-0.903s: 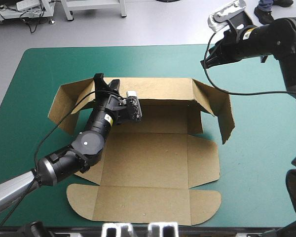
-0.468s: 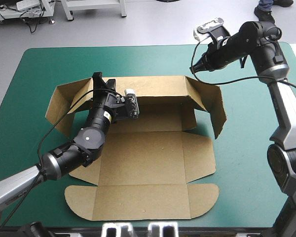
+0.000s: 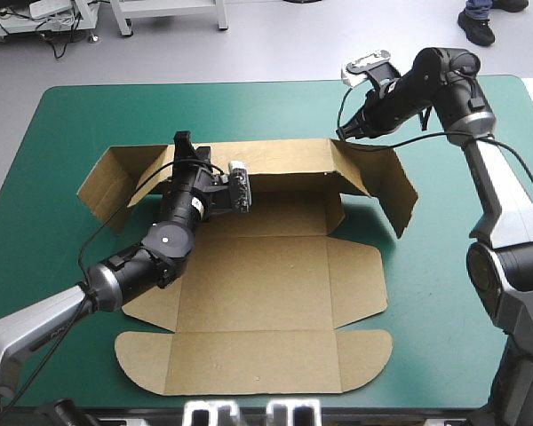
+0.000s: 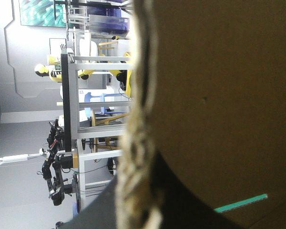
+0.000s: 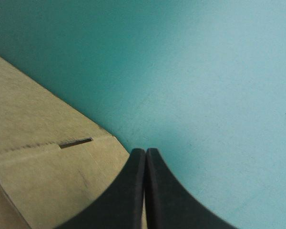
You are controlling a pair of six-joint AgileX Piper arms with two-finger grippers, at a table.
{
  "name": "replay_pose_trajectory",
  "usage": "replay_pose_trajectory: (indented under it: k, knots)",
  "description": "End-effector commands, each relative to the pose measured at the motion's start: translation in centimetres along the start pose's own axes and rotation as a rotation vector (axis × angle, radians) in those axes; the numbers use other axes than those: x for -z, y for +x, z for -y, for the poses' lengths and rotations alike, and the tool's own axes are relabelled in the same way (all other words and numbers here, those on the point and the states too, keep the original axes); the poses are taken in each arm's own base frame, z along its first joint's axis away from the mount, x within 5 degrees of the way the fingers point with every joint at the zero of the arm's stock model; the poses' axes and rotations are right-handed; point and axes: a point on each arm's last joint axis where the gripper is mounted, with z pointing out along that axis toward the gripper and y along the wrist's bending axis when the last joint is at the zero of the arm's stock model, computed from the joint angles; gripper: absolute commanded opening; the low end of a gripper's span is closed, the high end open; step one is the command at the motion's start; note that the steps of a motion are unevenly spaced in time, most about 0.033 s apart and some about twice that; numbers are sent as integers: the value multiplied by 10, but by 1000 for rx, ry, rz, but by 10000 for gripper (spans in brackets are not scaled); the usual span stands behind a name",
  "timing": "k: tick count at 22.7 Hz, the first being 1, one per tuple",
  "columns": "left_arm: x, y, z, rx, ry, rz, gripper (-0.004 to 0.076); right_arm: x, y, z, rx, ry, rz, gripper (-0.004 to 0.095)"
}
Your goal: Fold the box
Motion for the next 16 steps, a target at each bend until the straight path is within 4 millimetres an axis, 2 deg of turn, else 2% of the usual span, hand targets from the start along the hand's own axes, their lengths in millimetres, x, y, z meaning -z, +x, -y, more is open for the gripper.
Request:
replay_pose_trajectory:
  k: [1,6,9,12,15,16]
  knots:
    - [6,5,-22,7,-93,-9,-10,24,2,3,-28,-14,49,-25]
    - [6,3,-22,7,-84,12,-10,6,15,1,-40,-123,5,-25]
    - [6,2,-21,7,-83,14,-10,1,26,-9,-48,-212,-10,-25]
    - [6,2,-21,10,-83,14,-10,14,30,-20,-10,-266,27,-25]
    - [6,2,-21,33,-82,15,-10,42,37,-29,46,-238,62,-25]
    - [6,2,-23,35,-86,16,-10,45,42,-31,67,-229,54,-25]
